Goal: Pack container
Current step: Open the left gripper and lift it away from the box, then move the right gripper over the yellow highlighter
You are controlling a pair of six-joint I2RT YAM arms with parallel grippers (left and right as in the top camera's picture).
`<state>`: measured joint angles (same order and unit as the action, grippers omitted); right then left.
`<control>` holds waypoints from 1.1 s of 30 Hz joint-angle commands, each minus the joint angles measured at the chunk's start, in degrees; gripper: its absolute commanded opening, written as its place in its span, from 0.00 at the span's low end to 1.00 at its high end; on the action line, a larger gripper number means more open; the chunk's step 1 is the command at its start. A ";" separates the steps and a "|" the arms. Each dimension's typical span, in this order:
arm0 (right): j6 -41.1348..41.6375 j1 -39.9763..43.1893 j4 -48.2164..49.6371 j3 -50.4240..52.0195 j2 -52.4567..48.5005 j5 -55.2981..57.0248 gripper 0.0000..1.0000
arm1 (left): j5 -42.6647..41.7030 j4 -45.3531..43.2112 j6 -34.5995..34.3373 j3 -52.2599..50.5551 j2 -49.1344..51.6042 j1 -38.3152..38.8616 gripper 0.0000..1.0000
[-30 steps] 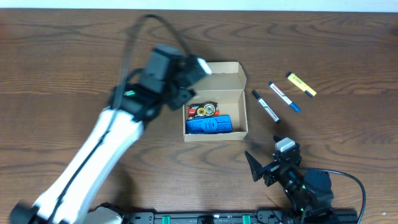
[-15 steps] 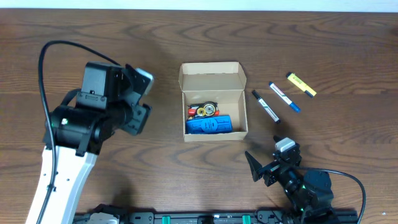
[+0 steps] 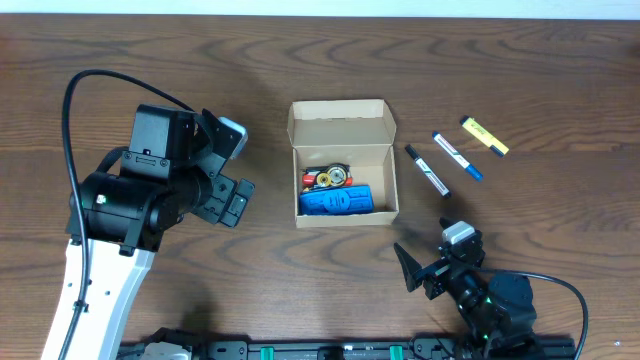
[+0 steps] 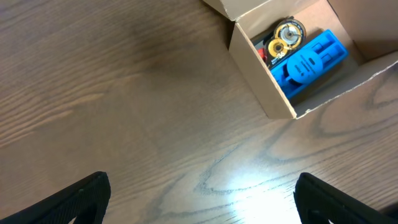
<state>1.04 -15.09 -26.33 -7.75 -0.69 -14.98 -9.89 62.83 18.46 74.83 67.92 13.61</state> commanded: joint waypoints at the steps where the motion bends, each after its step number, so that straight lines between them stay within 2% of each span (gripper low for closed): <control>1: -0.46 -1.11 -0.04 0.26 0.31 -0.26 0.99 | 1.33 0.17 0.63 0.55 -0.33 -0.20 0.95; 9: 1.22 -1.11 0.00 0.26 0.31 -1.55 0.99 | 1.31 0.17 0.63 0.55 -0.33 -0.20 0.95; 11: 6.95 -1.11 0.00 0.26 0.31 -3.02 0.99 | 1.31 0.17 0.63 0.55 -0.33 -0.20 0.95; 15: 25.22 -1.11 -0.02 0.26 0.31 -5.64 0.99 | 1.31 0.17 0.63 0.55 -0.33 -0.20 0.95; 19: 32.37 -1.11 1.90 0.26 0.31 -4.50 0.99 | 1.31 0.17 0.63 0.55 -0.33 -0.20 0.95; 25: 32.09 -0.87 10.99 -0.09 -0.72 -4.74 0.99 | 1.31 0.17 0.63 0.55 -0.33 -0.20 0.95; 30: 25.46 0.68 8.90 -5.46 -8.76 -4.72 0.99 | 1.31 0.17 0.63 0.55 -0.33 -0.20 0.95; 33: 19.82 2.19 7.08 -11.26 -17.18 -4.31 0.99 | 1.31 0.17 0.63 0.55 -0.33 -0.20 0.95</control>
<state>27.00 -14.26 -18.87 -13.47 -12.58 -19.55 -8.78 62.81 18.46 74.83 67.92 13.61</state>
